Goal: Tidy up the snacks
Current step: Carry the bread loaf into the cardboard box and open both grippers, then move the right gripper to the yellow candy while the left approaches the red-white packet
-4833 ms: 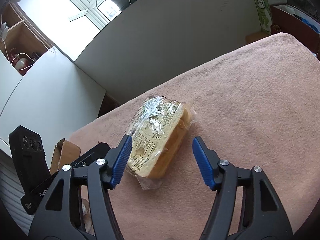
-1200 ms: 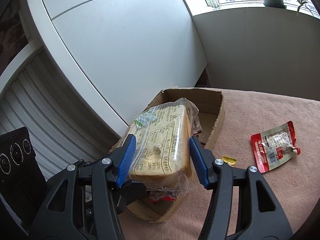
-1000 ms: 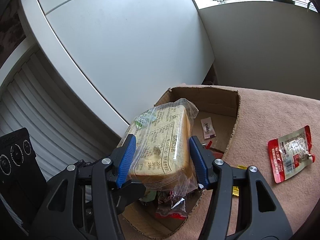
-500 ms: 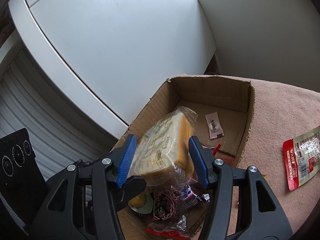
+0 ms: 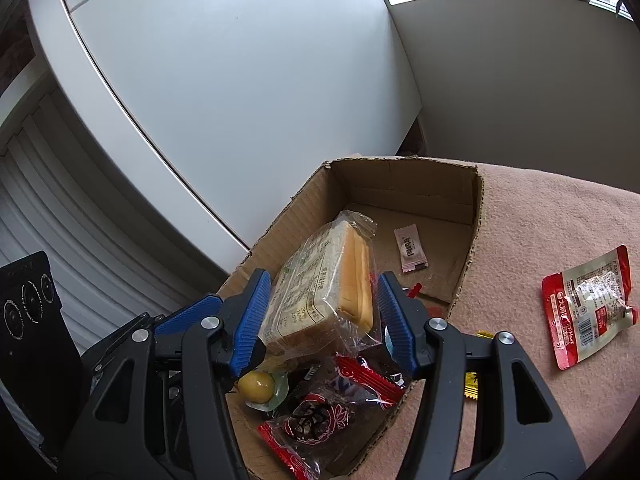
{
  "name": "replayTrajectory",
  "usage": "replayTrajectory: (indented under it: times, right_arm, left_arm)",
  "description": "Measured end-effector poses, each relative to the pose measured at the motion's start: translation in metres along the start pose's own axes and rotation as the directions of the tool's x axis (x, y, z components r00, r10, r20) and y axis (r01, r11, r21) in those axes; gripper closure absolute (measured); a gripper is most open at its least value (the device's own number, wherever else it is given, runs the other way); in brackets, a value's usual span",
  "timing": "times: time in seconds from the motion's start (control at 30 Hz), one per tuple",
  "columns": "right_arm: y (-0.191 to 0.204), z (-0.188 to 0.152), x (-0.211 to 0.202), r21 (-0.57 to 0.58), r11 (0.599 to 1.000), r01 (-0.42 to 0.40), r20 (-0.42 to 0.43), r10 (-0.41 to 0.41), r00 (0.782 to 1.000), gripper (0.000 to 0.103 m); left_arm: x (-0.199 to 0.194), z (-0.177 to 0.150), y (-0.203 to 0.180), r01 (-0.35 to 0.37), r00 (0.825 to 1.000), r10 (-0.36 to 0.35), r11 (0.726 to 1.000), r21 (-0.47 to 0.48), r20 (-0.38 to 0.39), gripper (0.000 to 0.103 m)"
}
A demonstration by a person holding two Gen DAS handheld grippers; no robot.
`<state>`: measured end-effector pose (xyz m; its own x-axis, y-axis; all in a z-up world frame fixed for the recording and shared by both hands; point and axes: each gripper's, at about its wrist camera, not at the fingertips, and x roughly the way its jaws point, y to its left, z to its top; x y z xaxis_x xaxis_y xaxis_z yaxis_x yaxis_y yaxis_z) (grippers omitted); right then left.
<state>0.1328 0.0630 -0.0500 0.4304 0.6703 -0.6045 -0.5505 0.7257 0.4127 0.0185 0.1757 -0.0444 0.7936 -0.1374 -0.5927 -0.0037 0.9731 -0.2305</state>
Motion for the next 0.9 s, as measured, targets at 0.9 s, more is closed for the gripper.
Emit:
replayTrajectory:
  times: [0.9]
  right_arm:
    - [-0.077,-0.007,-0.107,0.077,0.988,0.136,0.149,-0.147,0.978,0.025]
  left_arm:
    - [-0.004,0.0,-0.103,0.032,0.998,-0.04,0.986,0.165,0.046,0.044]
